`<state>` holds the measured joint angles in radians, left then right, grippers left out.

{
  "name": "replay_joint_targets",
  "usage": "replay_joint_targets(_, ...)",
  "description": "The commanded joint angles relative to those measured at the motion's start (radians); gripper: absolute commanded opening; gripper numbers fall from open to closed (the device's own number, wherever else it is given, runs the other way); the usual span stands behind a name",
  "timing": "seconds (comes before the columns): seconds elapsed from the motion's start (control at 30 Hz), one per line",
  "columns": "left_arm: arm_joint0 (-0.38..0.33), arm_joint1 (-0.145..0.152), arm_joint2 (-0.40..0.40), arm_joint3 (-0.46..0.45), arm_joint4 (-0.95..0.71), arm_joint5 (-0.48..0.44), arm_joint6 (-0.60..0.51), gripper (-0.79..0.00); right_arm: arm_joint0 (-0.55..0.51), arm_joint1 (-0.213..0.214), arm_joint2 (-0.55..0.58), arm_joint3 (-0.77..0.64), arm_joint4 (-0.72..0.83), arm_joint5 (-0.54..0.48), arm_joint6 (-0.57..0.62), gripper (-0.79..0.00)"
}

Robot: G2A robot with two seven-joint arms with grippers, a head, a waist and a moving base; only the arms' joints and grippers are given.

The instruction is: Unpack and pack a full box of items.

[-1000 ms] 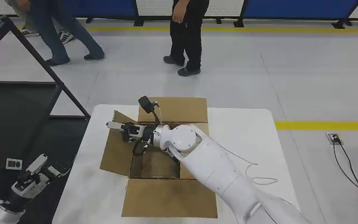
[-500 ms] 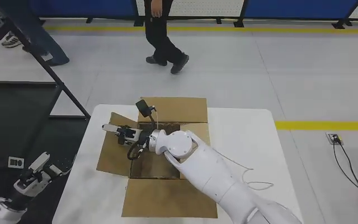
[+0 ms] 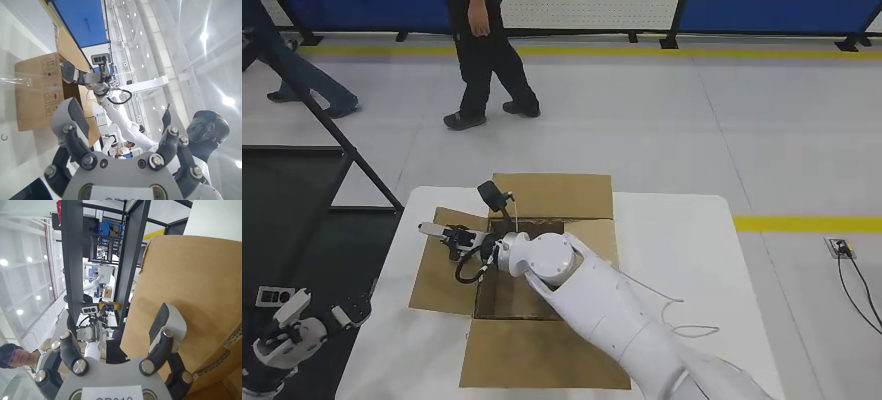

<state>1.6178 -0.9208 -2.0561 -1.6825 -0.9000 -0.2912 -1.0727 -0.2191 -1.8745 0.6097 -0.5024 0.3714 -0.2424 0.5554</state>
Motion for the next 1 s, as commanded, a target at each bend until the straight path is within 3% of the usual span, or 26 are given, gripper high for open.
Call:
replay_joint_targets(0.0,-0.006,-0.001,0.015,-0.009,0.015,0.010,-0.004,0.000,0.008,-0.011,0.002,0.026,0.004,-0.009,0.008,0.000)
replay_joint_targets(0.53,-0.078,-0.006,0.161,-0.040,0.259,0.026,0.122,0.000,0.031,-0.055,0.035,0.129,-0.012,-0.106,0.019,0.000)
replay_joint_targets(0.77,-0.103,-0.007,0.184,-0.017,0.298,0.048,0.154,0.000,0.017,-0.043,0.058,0.122,-0.090,-0.222,-0.141,0.000)
replay_joint_targets(0.97,-0.120,-0.008,0.211,-0.003,0.362,0.056,0.188,0.000,-0.025,-0.008,0.104,0.084,-0.136,-0.336,-0.213,0.000)
